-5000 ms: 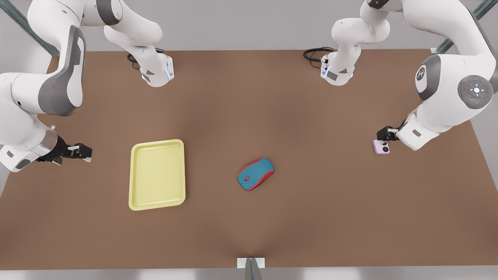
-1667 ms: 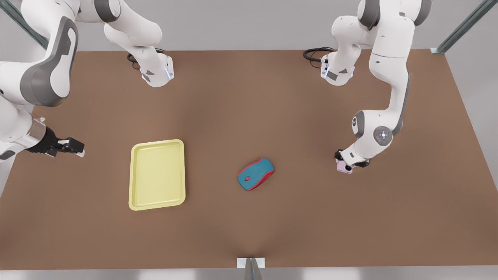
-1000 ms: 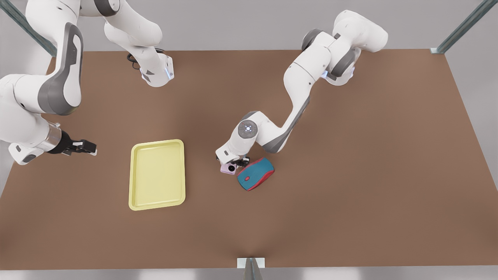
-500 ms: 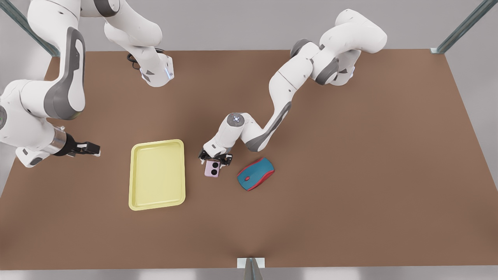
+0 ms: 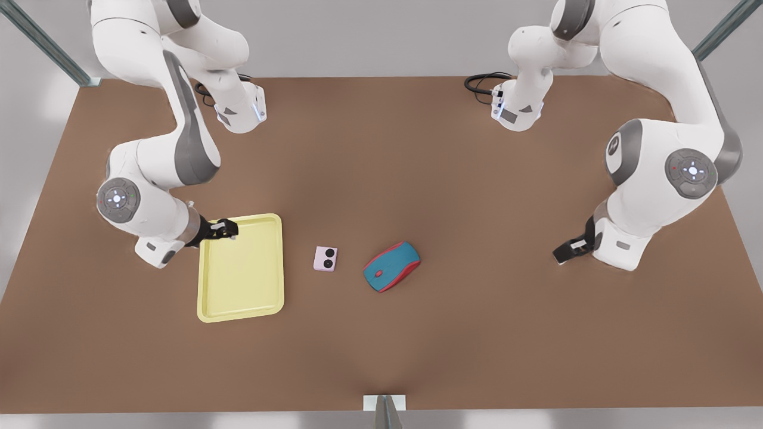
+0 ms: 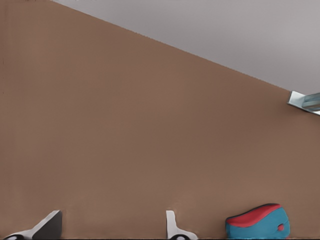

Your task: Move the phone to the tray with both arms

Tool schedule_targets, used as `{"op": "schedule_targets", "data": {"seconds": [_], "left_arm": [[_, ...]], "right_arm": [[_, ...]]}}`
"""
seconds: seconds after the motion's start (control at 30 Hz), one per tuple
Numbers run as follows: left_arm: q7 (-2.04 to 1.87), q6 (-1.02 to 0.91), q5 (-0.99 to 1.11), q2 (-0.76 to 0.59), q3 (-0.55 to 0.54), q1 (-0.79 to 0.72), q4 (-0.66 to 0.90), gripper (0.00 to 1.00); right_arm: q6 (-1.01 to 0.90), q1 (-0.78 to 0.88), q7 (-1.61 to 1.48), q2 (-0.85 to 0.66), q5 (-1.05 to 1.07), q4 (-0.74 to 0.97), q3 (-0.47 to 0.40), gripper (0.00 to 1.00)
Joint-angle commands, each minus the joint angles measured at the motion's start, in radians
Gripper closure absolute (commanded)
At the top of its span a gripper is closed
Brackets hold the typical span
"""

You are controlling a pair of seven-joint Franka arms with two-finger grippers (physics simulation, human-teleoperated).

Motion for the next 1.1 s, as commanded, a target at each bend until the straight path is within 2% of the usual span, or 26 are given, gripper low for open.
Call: {"op": "schedule_targets", "data": {"seconds": [0.0,0.1,0.17,0.33,0.5,0.63,0.7,0.83,1.07], "left_arm": [[0.552,-0.135,0.082,-0.076,-0.036,0.025,-0.063,0.0],[0.566,-0.113,0.08,-0.104,-0.056,0.029,-0.095,0.0],[0.576,-0.112,0.075,-0.078,-0.058,0.027,-0.094,0.0],[0.56,-0.118,0.071,-0.043,-0.053,0.022,-0.092,0.0],[0.555,-0.119,0.069,-0.04,-0.053,0.018,-0.092,0.0],[0.553,-0.119,0.069,-0.028,-0.053,0.016,-0.092,0.0],[0.553,-0.118,0.071,-0.021,-0.053,0.016,-0.092,0.0],[0.535,-0.115,0.072,-0.017,-0.053,0.015,-0.092,0.0],[0.514,-0.107,0.077,-0.011,-0.053,0.012,-0.092,0.0]], "right_arm": [[0.053,0.062,0.436,0.033,0.004,0.003,0.0,0.0],[0.096,0.15,0.487,0.093,0.005,0.009,-0.017,0.0],[0.175,0.2,0.65,0.139,-0.01,0.012,-0.023,0.0],[0.34,0.237,0.832,0.24,0.005,-0.029,-0.023,0.0],[0.457,0.254,0.865,0.34,0.007,-0.025,-0.023,0.0],[0.518,0.286,0.929,0.437,0.008,0.027,-0.026,0.0],[0.526,0.323,0.926,0.443,0.005,0.021,-0.058,0.0],[0.642,0.338,0.923,0.443,0.002,-0.081,-0.061,0.0],[0.643,0.363,0.928,0.435,0.004,-0.109,-0.063,0.0]]}}
